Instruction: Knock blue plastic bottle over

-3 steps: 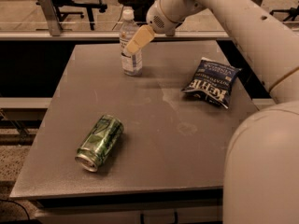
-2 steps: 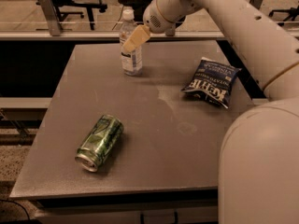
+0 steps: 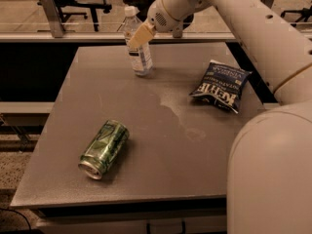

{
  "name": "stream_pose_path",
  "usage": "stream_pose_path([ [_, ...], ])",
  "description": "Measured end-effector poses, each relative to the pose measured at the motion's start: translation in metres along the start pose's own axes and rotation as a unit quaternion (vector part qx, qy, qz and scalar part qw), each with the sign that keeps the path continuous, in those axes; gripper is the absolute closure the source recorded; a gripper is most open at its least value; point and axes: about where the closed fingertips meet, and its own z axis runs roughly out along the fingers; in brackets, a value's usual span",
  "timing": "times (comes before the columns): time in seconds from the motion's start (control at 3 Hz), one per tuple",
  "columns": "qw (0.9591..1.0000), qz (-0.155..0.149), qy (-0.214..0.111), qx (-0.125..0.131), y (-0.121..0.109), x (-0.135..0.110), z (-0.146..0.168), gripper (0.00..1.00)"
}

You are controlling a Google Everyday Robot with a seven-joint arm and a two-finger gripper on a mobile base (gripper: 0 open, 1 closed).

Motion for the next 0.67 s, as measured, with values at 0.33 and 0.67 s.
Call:
stream_pose_path([
  [0.33, 0.9988, -0.033, 0.036, 0.010, 0.008, -0.006, -0.016, 0.87],
  [0.67, 0.9902, -0.084, 0.109, 0.022, 0.015, -0.005, -0.032, 1.00],
])
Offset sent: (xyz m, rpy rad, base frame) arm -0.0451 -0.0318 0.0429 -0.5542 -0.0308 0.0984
